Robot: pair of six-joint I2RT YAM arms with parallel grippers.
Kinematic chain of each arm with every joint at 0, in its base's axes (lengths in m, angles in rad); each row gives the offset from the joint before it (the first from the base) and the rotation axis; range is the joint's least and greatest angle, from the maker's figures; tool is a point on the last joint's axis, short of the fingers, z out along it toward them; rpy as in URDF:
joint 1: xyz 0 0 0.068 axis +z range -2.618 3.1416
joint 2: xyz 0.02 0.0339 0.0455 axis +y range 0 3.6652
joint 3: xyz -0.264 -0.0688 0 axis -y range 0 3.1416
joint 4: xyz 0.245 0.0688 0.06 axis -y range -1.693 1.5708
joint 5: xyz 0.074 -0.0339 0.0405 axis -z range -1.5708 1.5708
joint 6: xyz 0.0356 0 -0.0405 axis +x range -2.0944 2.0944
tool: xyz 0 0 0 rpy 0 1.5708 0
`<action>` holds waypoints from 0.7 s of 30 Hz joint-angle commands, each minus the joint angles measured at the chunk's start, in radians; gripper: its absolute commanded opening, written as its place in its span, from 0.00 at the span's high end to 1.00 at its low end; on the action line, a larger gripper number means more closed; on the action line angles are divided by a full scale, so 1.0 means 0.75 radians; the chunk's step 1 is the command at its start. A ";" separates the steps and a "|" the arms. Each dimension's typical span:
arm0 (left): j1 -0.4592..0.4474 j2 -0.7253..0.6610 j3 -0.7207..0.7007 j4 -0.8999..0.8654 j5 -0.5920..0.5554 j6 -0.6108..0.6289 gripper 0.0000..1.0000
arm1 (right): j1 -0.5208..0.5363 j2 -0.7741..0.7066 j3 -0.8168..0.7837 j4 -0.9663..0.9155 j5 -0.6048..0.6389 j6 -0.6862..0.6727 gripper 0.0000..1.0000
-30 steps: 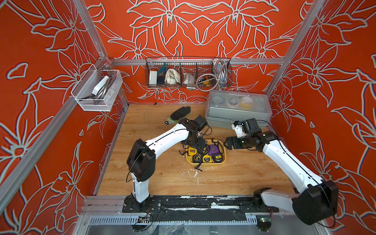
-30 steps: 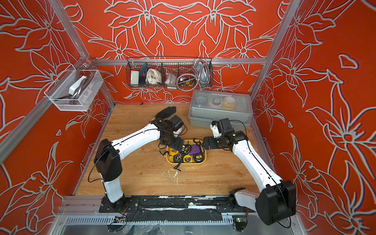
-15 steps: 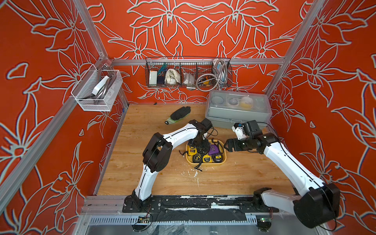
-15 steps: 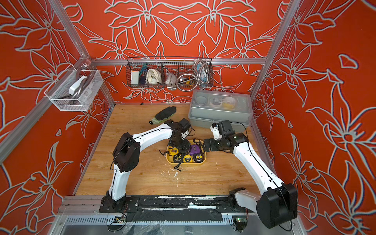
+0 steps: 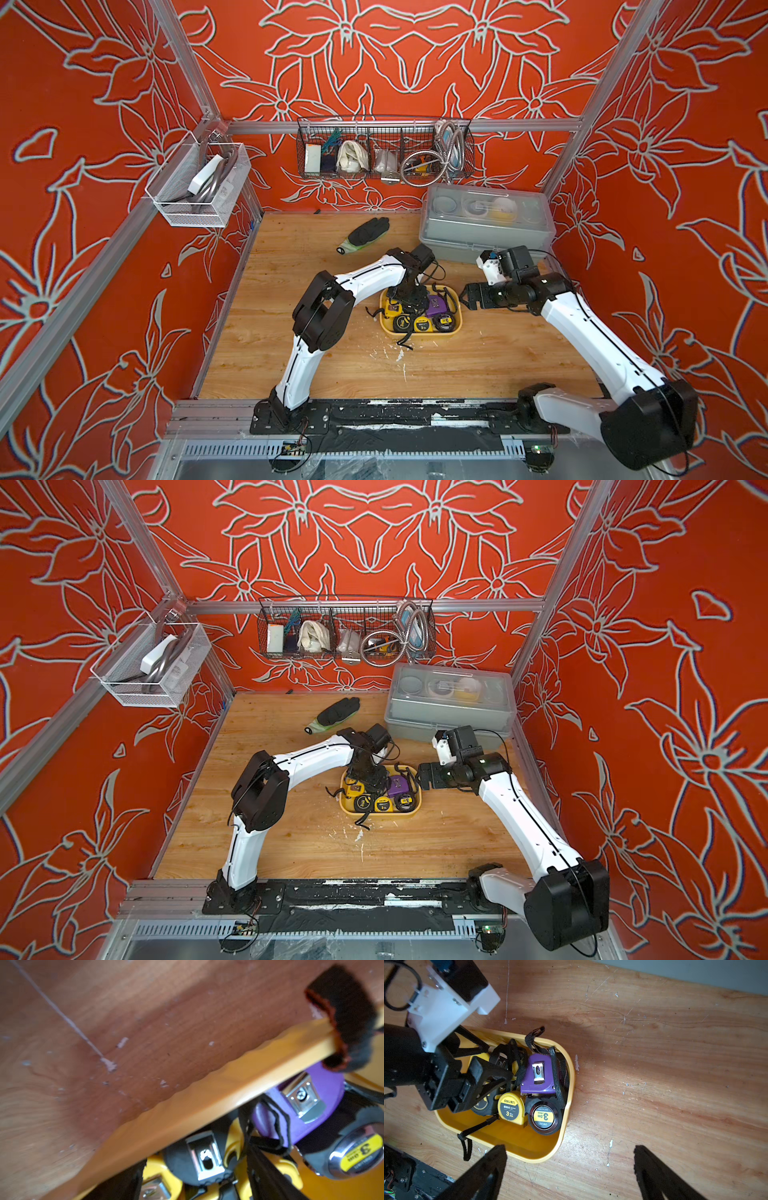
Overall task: Take the tape measure out of the storage box
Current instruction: Pick up the tape measure from the storage box.
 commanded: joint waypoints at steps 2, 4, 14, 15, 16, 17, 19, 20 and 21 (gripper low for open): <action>0.002 -0.098 -0.024 0.041 -0.065 -0.047 0.23 | -0.011 -0.016 -0.023 -0.028 -0.011 -0.005 0.03; 0.004 -0.114 -0.042 0.053 -0.091 -0.064 0.24 | -0.011 -0.017 -0.025 -0.027 -0.013 -0.004 0.03; 0.020 0.028 0.083 -0.042 -0.147 -0.094 0.26 | -0.011 -0.023 -0.040 -0.011 -0.021 -0.007 0.03; 0.020 0.049 0.096 -0.050 -0.145 -0.092 0.26 | -0.011 -0.025 -0.038 -0.013 -0.021 -0.008 0.03; 0.020 0.063 0.104 -0.043 -0.131 -0.092 0.26 | -0.012 -0.026 -0.037 -0.013 -0.021 -0.008 0.03; 0.020 0.072 0.108 -0.034 -0.112 -0.093 0.26 | -0.011 -0.029 -0.038 -0.013 -0.021 -0.009 0.03; 0.018 0.085 0.114 -0.022 -0.078 -0.097 0.25 | -0.011 -0.032 -0.040 -0.016 -0.018 -0.011 0.03; 0.018 0.092 0.118 -0.022 -0.062 -0.098 0.25 | -0.011 -0.034 -0.041 -0.018 -0.016 -0.014 0.03; 0.017 0.095 0.120 -0.022 -0.053 -0.096 0.25 | -0.011 -0.035 -0.042 -0.022 -0.012 -0.014 0.03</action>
